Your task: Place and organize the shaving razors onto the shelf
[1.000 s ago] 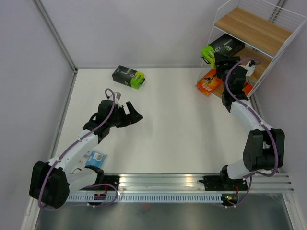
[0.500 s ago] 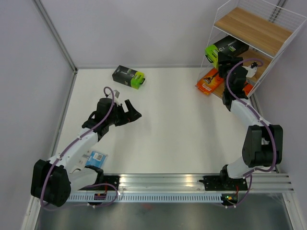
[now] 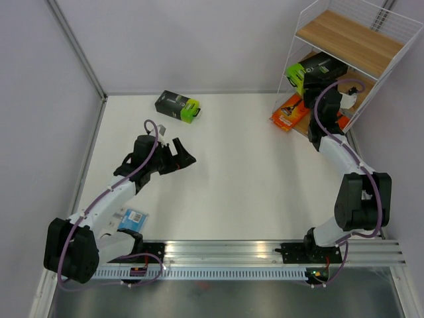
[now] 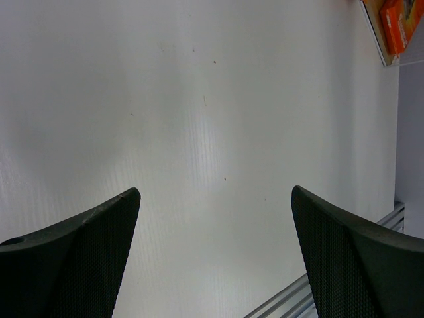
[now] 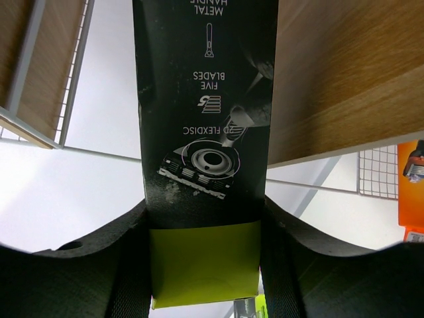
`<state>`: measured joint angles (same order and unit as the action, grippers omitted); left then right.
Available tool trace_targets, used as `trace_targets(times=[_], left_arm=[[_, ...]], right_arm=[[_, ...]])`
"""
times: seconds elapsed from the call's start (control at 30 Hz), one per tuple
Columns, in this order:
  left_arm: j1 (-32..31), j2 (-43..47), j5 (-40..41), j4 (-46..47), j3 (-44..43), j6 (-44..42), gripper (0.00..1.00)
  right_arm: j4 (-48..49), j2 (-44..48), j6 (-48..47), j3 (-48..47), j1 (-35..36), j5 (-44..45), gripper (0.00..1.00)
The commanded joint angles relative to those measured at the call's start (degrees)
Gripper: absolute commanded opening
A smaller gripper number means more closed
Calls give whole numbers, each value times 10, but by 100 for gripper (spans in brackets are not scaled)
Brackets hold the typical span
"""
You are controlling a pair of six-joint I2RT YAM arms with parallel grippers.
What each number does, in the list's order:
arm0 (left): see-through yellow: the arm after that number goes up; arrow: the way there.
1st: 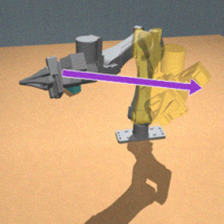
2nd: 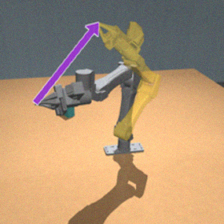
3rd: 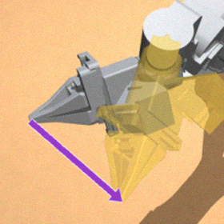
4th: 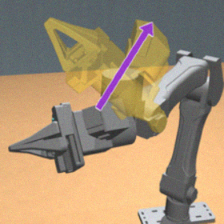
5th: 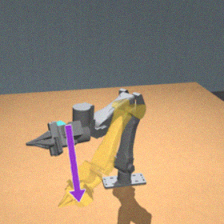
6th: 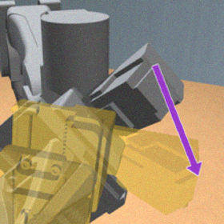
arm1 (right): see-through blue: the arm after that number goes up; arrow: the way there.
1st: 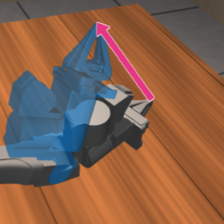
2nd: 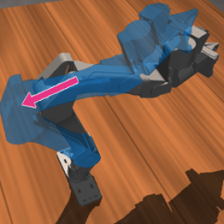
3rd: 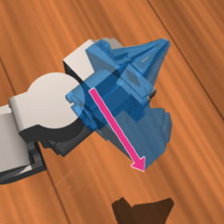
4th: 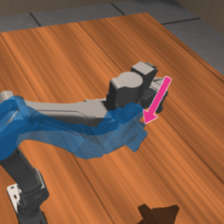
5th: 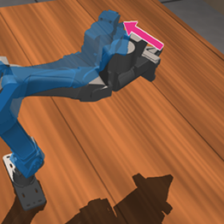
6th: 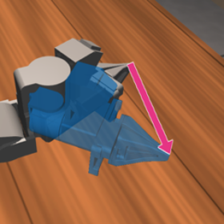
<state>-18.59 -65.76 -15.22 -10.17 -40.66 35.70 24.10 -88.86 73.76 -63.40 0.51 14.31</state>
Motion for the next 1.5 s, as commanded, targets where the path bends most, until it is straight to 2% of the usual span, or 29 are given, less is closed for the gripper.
trace_targets(times=[0.0,0.1,0.13,0.23,0.43,0.6,0.77,0.97,1.07,1.1,1.23,1.27,1.37,1.4,1.47], left_arm=[[4,-2,-13,18,-21,-12,100],[5,-4,-20,20,-27,-10,100],[5,-6,-22,21,-28,-9,100],[7,-6,-25,21,-30,-5,100],[6,-4,-32,22,-30,-4,100],[6,3,-38,22,-27,-2,100],[6,1,-42,23,-27,0,100],[6,-2,-51,27,-27,0,100],[7,-2,-55,28,-29,-4,100],[6,-3,-58,28,-30,-7,100],[6,-2,-69,28,-34,-15,99],[6,-2,-71,27,-34,-16,100],[7,-5,-77,27,-36,-16,99],[7,-7,-79,27,-37,-16,100],[7,-10,-80,26,-39,-18,100]], right_arm=[[47,8,14,-66,-1,9,39],[26,5,19,-80,-2,10,52],[17,8,19,-84,-2,10,64],[-46,11,20,-106,-2,13,83],[-102,27,31,-99,-2,7,89],[-127,46,29,-76,-2,4,85],[-148,64,9,-69,-2,4,74],[-166,87,-16,-53,-1,-31,72],[-190,81,-79,-69,-2,-70,77],[-220,77,-133,-92,-2,-80,81],[-299,64,-250,-132,-2,-99,80],[-309,68,-265,-135,-2,-95,78],[-330,83,-305,-135,-2,-98,65],[-322,86,-316,-130,-2,-118,59],[-308,88,-344,-126,-2,-164,53]])
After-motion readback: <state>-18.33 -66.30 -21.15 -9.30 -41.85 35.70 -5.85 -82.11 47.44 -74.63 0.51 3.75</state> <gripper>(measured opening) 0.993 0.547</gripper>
